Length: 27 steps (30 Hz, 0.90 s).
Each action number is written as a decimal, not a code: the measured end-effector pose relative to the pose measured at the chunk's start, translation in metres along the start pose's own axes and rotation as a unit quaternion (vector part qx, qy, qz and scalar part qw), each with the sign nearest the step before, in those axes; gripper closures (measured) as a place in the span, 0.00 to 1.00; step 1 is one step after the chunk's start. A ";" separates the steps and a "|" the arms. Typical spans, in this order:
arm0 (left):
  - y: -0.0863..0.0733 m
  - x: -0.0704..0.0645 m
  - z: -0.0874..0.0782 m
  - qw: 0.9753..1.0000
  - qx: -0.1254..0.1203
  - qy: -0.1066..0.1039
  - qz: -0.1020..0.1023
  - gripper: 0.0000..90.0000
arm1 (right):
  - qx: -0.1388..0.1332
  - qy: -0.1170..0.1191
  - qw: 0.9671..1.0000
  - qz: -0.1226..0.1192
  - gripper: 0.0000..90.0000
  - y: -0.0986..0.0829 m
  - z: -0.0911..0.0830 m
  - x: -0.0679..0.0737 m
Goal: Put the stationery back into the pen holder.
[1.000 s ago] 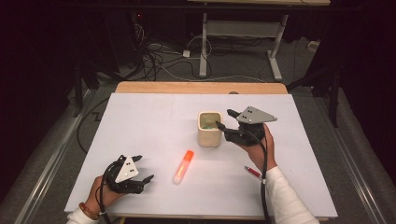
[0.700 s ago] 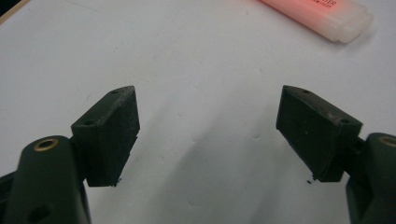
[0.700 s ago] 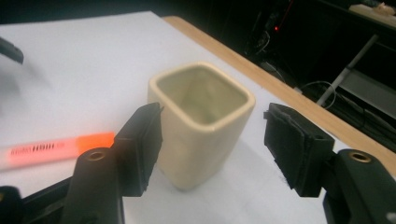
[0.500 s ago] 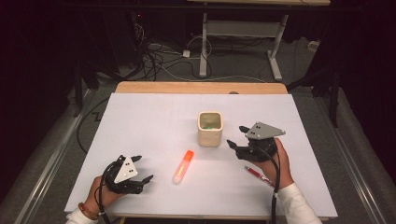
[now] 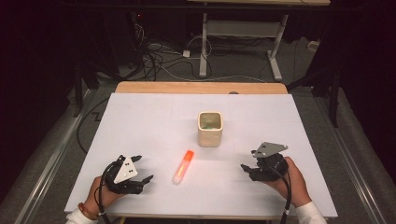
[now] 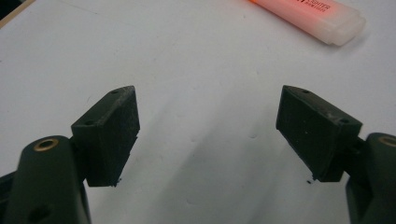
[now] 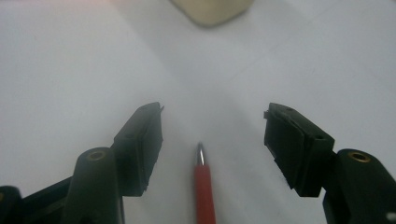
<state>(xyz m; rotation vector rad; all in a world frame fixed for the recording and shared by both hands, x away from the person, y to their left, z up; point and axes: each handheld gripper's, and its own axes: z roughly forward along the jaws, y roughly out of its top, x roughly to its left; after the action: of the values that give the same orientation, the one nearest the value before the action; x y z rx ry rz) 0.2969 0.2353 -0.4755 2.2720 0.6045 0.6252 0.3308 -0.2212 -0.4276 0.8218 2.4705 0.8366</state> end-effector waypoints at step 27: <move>0.000 -0.002 0.001 1.000 0.000 -0.008 -0.003 0.23 | 0.221 0.080 0.972 -0.022 0.88 0.009 0.028 -0.015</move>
<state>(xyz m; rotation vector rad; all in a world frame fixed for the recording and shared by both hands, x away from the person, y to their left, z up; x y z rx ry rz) 0.2962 0.2338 -0.4761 2.2732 0.6033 0.6023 0.3607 -0.2137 -0.4393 0.8659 2.8584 0.3467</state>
